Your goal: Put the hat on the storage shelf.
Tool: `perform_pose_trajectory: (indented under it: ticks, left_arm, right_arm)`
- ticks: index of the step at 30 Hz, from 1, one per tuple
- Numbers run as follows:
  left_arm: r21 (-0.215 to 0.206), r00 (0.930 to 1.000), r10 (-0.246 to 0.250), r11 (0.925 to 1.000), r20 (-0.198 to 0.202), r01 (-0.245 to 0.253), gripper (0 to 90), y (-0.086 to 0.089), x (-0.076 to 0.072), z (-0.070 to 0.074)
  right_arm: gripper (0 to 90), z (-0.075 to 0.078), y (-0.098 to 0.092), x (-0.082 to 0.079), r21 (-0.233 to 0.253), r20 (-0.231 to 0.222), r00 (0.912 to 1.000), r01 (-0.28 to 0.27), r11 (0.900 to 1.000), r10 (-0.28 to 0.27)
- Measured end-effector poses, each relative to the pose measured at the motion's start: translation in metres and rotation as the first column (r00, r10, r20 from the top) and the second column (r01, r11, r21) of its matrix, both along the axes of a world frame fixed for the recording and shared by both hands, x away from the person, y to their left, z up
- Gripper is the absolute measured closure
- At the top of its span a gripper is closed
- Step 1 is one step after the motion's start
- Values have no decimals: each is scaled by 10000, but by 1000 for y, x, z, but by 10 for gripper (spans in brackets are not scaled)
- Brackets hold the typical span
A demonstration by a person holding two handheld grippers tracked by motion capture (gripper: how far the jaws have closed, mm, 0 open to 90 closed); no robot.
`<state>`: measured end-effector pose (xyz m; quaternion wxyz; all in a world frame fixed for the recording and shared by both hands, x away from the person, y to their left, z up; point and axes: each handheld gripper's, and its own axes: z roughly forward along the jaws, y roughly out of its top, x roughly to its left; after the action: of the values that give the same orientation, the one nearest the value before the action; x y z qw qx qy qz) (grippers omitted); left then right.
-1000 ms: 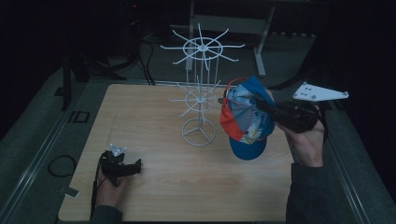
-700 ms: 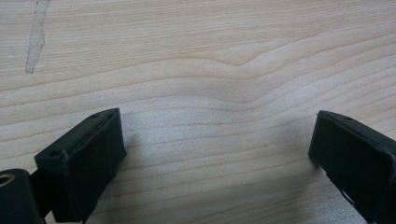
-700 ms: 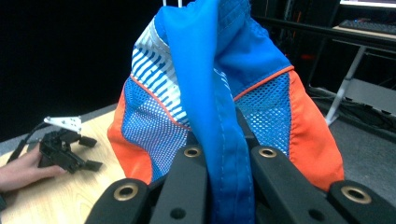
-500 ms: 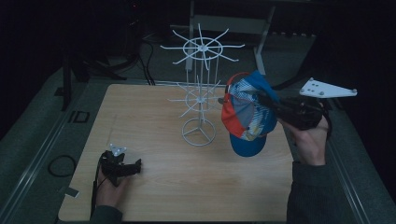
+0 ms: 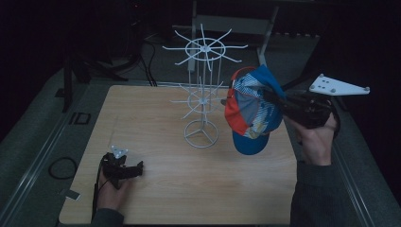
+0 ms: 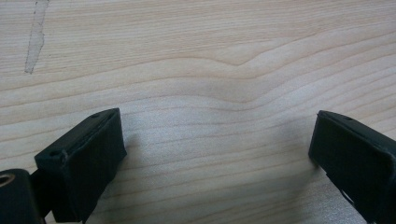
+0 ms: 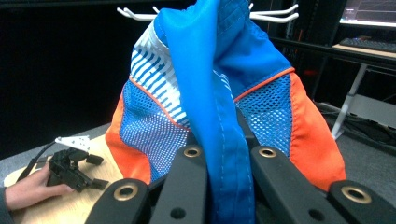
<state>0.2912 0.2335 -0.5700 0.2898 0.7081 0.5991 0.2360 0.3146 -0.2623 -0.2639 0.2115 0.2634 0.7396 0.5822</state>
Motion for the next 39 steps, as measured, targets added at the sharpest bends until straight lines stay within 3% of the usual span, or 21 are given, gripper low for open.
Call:
perform_pose_trajectory:
  ticks: [12,27,33,36,39]
  left_arm:
    - [5,10000,-7,10000,-2,7,39,0,0,0]
    - [6,10000,-8,10000,-3,8,39,0,0,0]
    - [3,10000,2,10000,18,-2,39,0,0,0]
    - [3,10000,0,10000,14,0,39,0,0,0]
    - [3,10000,1,10000,17,-1,39,0,0,0]
  right_arm:
    - [885,9,-2,-3,467,362,9993,104,9989,-121]
    - [885,20,5,-2,664,687,9976,-93,9978,47]
    - [885,19,12,4,537,552,9985,-89,9985,59]
    - [885,12,18,12,717,338,9993,-192,9972,168]
    - [883,4,28,21,536,103,9997,-243,9983,238]
